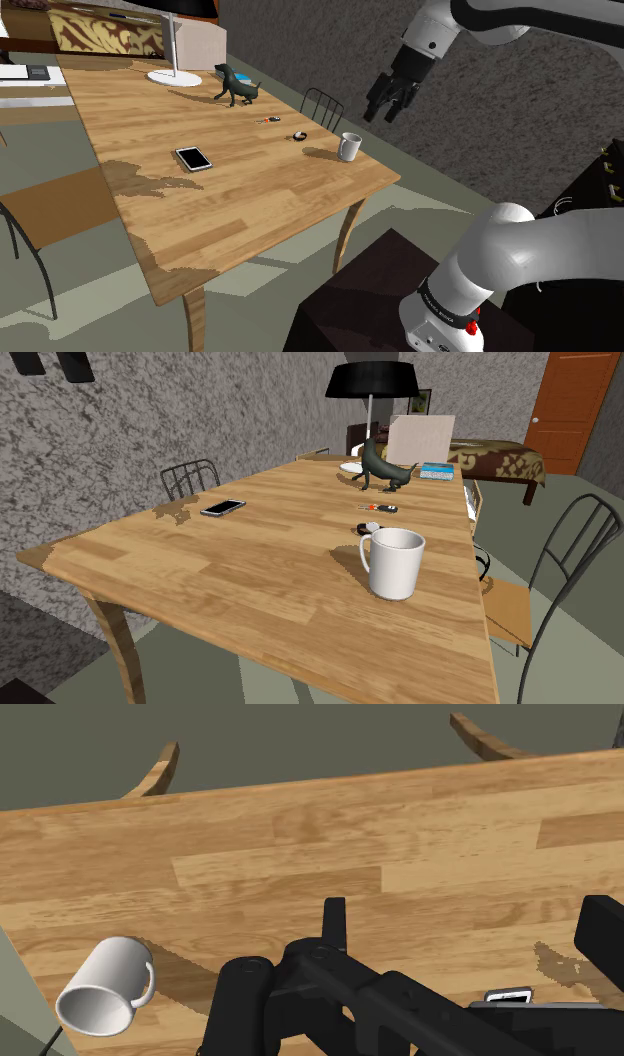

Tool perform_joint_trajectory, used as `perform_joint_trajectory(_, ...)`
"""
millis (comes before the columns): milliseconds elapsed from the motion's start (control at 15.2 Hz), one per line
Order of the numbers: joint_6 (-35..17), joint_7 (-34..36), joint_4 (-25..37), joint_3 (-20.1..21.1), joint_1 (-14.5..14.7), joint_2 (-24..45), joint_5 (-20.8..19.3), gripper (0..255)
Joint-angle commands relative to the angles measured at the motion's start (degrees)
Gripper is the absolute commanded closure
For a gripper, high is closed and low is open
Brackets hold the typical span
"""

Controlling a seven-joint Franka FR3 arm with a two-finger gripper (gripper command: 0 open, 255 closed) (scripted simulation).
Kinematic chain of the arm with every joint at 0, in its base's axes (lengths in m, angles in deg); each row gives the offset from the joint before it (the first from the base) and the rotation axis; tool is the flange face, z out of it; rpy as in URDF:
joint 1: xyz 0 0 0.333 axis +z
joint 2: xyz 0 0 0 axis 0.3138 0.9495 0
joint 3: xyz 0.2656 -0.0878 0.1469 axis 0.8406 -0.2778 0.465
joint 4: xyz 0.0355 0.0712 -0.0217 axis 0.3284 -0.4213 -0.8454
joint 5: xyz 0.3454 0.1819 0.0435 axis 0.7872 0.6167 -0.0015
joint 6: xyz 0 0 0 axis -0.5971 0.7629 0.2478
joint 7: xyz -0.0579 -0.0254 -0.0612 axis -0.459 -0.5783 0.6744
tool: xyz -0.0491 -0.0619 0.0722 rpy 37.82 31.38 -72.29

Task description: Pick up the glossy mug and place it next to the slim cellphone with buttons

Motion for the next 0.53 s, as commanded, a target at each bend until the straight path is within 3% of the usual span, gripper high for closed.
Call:
perform_joint_trajectory(0,0.00,0.00,0.00,0.00,0.00,0.00,0.00,0)
perform_joint_trajectory(462,-6.75,-9.30,0.09,-6.77,-1.82,8.66,-3.79,0)
